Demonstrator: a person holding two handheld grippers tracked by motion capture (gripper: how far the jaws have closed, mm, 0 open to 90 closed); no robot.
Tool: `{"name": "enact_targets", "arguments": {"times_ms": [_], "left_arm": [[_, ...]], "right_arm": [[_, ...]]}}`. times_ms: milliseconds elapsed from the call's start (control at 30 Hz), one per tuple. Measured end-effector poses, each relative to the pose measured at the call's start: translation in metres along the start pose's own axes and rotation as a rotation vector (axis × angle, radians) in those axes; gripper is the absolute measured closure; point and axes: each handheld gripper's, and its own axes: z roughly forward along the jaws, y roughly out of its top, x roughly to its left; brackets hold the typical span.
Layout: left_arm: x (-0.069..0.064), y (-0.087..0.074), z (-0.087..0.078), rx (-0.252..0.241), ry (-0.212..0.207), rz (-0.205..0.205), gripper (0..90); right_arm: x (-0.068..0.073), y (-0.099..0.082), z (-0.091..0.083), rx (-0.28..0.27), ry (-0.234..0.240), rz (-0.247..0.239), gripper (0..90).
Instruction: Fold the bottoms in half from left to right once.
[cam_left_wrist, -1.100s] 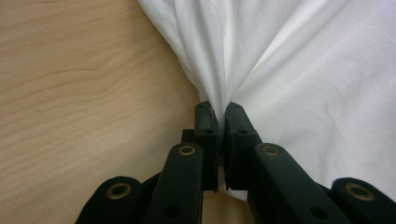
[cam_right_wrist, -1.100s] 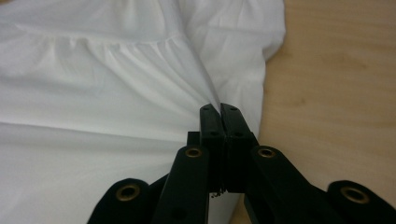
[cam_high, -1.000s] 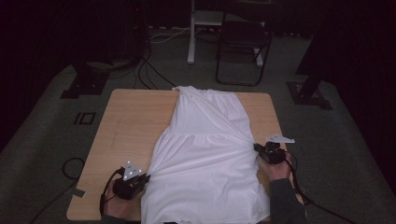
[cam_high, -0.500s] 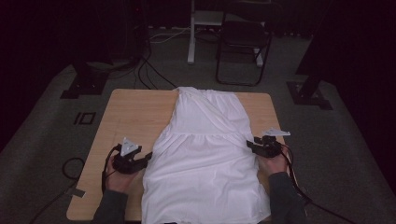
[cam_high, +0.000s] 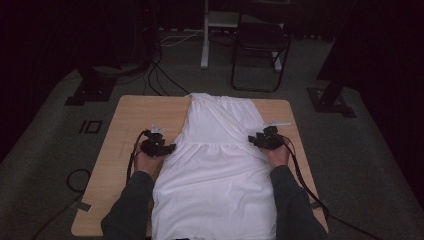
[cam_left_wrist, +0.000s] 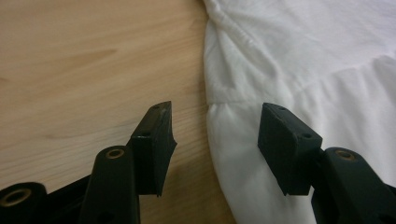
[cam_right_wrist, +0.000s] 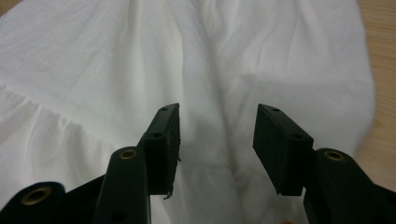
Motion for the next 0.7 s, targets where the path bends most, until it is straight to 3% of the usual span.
{"name": "enact_targets", "arguments": {"times_ms": [33,200,267,300,333,367,433,500,567,600,633,667,700], "left_arm": [[0.001,-0.001,0.007,0.015,-0.014,-0.017,45.7],[0.001,-0.002,0.014,0.020,-0.033,-0.022,50.0],[-0.001,-0.001,0.014,0.029,-0.037,-0.023,64.3],[-0.002,-0.001,0.014,0.041,-0.044,-0.010,64.3],[-0.007,-0.002,0.015,0.046,-0.049,0.023,82.0],[-0.008,-0.002,0.014,0.044,-0.055,0.031,87.2],[-0.008,-0.005,0.012,0.029,-0.065,0.037,89.1],[-0.006,-0.008,0.008,0.010,-0.071,0.018,89.5],[-0.004,-0.010,0.005,-0.007,-0.073,0.009,89.7],[-0.004,-0.012,0.001,-0.021,-0.074,0.004,89.7],[-0.003,-0.015,-0.007,-0.051,-0.094,0.000,89.8],[-0.003,-0.015,-0.007,-0.051,-0.094,0.000,89.8],[-0.005,-0.016,-0.010,-0.064,-0.106,0.001,89.8]], "right_arm": [[0.001,0.004,0.007,0.016,-0.009,0.003,49.3],[0.001,0.010,0.020,0.041,-0.007,0.025,49.5],[0.003,0.011,0.024,0.056,-0.004,0.027,51.7],[0.004,0.011,0.026,0.061,-0.002,0.028,56.1],[0.004,0.011,0.028,0.076,0.024,0.036,65.2],[0.005,0.011,0.027,0.081,0.028,0.027,73.8],[0.008,0.011,0.021,0.076,0.003,-0.026,87.4],[0.007,0.014,0.008,0.039,-0.015,-0.035,89.0],[0.004,0.017,-0.010,-0.032,-0.039,-0.025,89.2],[0.004,0.017,-0.010,-0.032,-0.039,-0.025,89.2],[0.001,0.018,-0.029,-0.102,-0.095,-0.027,89.2],[0.001,0.018,-0.029,-0.102,-0.095,-0.027,89.2],[-0.003,0.016,-0.043,-0.150,-0.149,-0.012,89.1]]}}
